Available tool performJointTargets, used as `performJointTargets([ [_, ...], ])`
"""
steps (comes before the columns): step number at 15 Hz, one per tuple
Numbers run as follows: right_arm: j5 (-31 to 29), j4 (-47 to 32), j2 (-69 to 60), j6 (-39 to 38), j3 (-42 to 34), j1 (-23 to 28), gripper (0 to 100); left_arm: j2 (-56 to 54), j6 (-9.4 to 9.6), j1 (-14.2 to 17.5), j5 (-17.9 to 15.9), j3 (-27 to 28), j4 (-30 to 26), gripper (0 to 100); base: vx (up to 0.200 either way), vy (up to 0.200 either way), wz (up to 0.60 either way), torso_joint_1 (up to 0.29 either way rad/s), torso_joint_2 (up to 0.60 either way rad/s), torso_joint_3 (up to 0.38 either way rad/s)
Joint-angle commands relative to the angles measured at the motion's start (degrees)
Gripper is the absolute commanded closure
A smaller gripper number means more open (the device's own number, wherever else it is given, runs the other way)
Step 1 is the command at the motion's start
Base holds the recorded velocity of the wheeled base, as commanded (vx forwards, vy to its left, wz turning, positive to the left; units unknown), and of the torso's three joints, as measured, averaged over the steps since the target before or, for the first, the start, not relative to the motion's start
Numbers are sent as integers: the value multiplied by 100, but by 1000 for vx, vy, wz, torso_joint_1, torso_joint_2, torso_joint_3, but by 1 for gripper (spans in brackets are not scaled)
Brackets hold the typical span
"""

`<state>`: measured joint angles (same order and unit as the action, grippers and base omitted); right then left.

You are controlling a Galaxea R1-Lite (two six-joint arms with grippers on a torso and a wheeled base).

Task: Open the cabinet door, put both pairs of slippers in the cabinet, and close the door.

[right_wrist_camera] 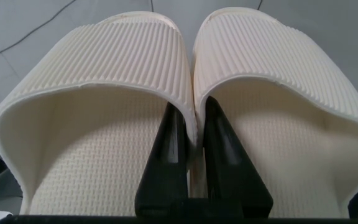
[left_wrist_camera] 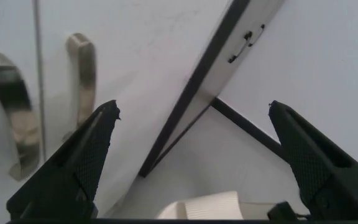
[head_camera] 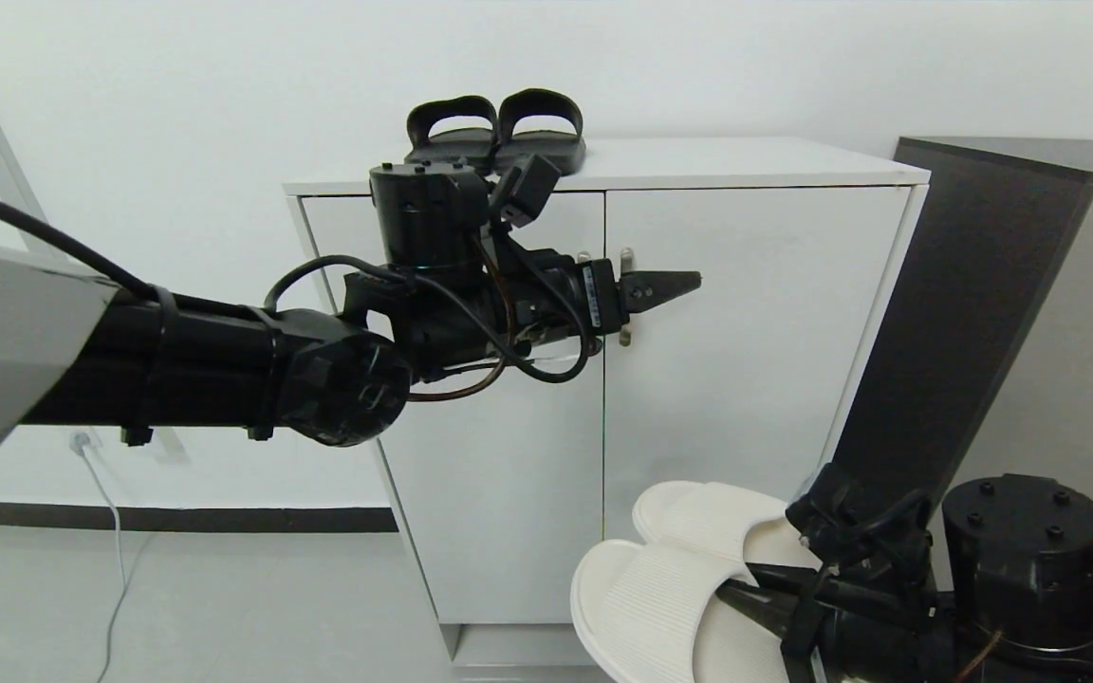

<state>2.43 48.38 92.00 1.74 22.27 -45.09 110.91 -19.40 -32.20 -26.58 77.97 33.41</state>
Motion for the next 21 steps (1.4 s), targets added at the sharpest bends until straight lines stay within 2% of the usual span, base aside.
performJointTargets([
  [1,4,4,28,1,-4,1,100,97,6,3,118,43,7,0,0,0,0,0,0,0],
  [6,12,4,55,1,-4,-8,100,238,41,12,416,183,-2,0,0,0,0,0,0,0],
  [8,12,4,55,1,-12,-17,100,475,234,12,583,465,-46,0,0,0,0,0,0,0],
  [9,12,4,55,1,-12,-17,100,598,234,12,715,605,-54,0,0,0,0,0,0,0],
  [14,39,4,90,1,-48,-17,100,642,243,-50,715,658,-239,0,0,0,0,0,0,0],
  [15,47,4,107,1,-56,-26,100,625,243,-50,724,640,-230,100,0,0,0,0,0,0],
  [18,47,4,99,1,-91,-70,100,555,243,-50,750,544,-204,100,0,0,0,0,0,0],
  [21,56,4,90,1,-135,-175,100,317,270,-50,750,227,-186,100,0,0,0,0,0,0],
])
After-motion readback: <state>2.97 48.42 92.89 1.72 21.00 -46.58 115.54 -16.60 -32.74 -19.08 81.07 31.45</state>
